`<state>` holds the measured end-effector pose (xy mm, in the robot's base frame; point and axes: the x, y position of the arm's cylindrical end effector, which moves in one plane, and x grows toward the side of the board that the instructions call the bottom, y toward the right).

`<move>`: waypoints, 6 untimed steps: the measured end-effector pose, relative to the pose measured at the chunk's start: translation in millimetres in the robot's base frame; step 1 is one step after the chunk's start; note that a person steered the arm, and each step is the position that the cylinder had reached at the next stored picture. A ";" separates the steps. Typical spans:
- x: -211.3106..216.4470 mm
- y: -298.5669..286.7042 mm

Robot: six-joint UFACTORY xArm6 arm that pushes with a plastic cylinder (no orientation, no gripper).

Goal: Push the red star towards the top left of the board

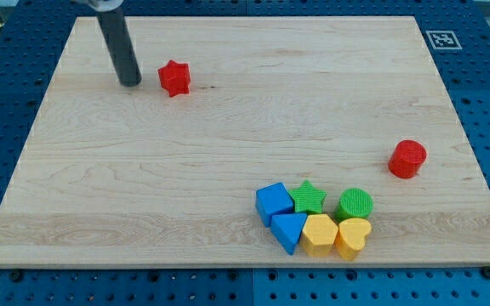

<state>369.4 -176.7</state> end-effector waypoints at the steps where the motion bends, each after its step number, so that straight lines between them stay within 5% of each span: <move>1: 37.9 24.9; 3: -15.6 92.7; 5: -75.7 19.9; 6: -62.6 30.1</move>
